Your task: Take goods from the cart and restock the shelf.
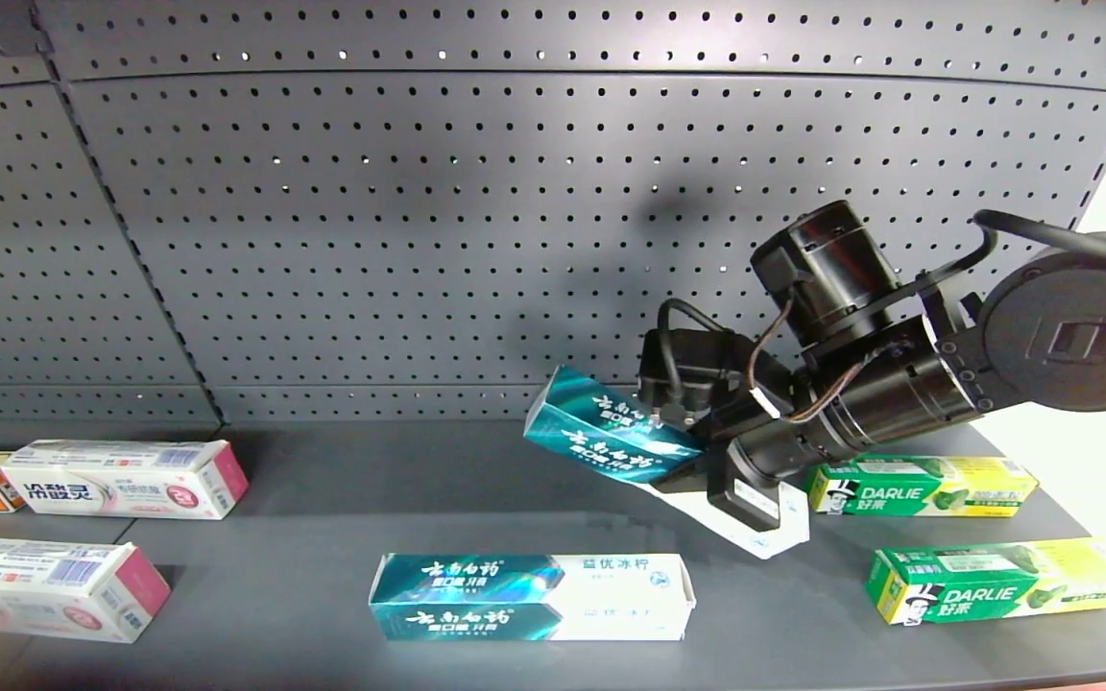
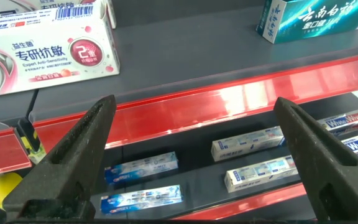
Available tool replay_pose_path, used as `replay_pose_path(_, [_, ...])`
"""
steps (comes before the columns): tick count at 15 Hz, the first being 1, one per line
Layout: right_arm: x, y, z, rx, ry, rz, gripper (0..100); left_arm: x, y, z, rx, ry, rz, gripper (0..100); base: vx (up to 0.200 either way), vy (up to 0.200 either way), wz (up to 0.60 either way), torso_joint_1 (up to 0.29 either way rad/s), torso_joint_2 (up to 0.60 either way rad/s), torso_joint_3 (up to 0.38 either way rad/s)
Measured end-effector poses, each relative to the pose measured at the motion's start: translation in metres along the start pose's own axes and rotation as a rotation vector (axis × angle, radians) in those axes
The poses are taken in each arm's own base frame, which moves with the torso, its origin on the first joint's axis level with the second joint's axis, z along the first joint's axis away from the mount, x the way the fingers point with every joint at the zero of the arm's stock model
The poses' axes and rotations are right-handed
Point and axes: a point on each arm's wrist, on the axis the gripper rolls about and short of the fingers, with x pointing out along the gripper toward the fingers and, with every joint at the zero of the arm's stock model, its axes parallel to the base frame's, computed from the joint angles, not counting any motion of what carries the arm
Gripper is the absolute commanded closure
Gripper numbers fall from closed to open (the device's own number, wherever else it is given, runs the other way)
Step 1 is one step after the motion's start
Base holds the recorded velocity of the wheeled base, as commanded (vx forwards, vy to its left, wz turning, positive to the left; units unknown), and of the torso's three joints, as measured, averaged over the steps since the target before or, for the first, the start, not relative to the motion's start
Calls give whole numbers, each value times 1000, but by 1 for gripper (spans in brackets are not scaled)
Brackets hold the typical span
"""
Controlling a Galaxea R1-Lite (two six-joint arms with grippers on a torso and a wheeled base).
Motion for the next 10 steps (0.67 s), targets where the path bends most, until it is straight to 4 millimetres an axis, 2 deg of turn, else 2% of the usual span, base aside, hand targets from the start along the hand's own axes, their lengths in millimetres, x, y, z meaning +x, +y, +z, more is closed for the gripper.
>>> replay_pose_path(10, [14,2,9,-44,21,45,100,0,0,0,0,0,0,0,0,0,0,0,0,0])
